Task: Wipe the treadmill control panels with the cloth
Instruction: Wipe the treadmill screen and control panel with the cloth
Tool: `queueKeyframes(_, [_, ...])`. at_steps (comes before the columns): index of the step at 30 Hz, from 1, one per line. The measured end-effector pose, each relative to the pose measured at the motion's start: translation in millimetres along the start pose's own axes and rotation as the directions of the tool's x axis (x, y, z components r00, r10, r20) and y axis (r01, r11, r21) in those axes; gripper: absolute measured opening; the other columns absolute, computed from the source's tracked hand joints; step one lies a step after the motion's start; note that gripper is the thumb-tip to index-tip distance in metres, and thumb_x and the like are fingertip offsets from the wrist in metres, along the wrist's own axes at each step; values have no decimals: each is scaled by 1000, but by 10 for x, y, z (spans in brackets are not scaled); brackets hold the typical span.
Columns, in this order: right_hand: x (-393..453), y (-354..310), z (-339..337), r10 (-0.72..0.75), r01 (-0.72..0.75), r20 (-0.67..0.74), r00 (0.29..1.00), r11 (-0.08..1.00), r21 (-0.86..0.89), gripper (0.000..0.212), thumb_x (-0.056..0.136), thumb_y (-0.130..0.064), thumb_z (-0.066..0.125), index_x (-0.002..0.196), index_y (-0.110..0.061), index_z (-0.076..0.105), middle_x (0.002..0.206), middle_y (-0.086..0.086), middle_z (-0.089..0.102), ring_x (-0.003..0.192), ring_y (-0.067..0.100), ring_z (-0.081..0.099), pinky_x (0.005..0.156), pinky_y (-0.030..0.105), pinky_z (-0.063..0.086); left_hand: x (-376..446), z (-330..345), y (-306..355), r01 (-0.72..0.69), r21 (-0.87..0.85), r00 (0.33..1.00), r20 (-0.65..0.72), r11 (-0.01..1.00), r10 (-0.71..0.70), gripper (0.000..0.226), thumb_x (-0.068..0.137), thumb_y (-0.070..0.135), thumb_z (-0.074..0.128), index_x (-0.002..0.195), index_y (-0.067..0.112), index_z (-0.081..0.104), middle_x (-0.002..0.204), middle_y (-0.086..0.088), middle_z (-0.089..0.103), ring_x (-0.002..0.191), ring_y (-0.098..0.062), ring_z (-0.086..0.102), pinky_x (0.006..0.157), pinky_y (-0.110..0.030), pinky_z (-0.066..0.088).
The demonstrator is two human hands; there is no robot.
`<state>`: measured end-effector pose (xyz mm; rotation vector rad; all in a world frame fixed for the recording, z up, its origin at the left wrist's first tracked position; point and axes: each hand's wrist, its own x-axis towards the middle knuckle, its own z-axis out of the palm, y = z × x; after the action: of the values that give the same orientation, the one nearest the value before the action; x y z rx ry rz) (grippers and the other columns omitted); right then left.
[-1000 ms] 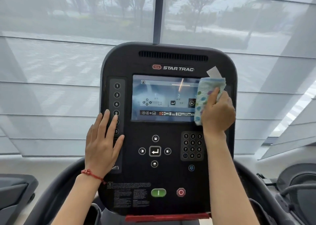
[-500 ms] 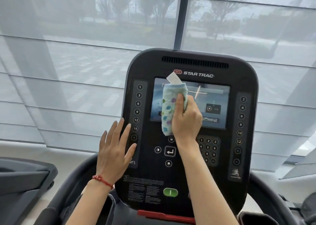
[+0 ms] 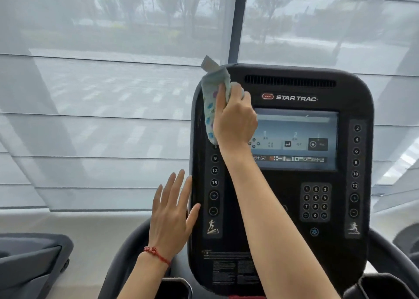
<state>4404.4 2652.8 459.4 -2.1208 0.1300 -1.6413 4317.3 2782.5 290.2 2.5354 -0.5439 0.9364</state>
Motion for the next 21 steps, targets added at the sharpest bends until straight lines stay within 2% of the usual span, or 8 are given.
queueKeyframes(6, [-277, 79, -60, -55, 51, -30, 998, 992, -115, 38, 92, -37, 42, 83, -5, 63, 63, 9, 59, 46, 21, 61, 37, 24, 45, -91, 23, -24, -18, -28, 1000, 20, 999, 18, 53, 97, 38, 31, 142, 10, 30, 148, -10, 33, 138, -26, 25, 107, -49, 26])
queueKeyframes(8, [-586, 149, -163, -72, 72, 6, 997, 990, -119, 42, 95, -38, 38, 83, -6, 61, 64, 8, 59, 47, 19, 61, 39, 22, 46, -137, 24, -18, -21, -24, 999, 27, 999, 22, 53, 97, 37, 32, 142, 9, 30, 147, -11, 34, 138, -26, 25, 107, -49, 27])
queueKeyframes(12, [-1137, 249, -396, -52, 59, 65, 997, 991, -120, 33, 95, -34, 42, 86, -7, 59, 66, 8, 59, 48, 18, 59, 40, 22, 45, -223, 49, 6, -28, -14, 999, 42, 999, 29, 54, 97, 36, 32, 142, 7, 29, 147, -12, 34, 138, -25, 25, 107, -47, 27])
queueKeyframes(16, [-951, 206, -352, -55, 68, 88, 995, 987, -147, 35, 92, -35, 45, 85, -6, 63, 64, 8, 60, 46, 20, 60, 38, 23, 45, -239, 53, 27, -11, -21, 998, 60, 1000, 12, 54, 97, 36, 29, 143, 7, 26, 147, -11, 35, 137, -25, 26, 107, -46, 27])
queueKeyframes(21, [-588, 148, -207, -47, 51, 34, 998, 987, -151, 38, 90, -36, 43, 92, -6, 66, 66, 8, 62, 47, 22, 62, 37, 24, 46, -252, 50, 37, -5, -35, 998, 60, 999, 7, 54, 97, 36, 30, 142, 6, 26, 145, -12, 38, 136, -25, 29, 105, -46, 28])
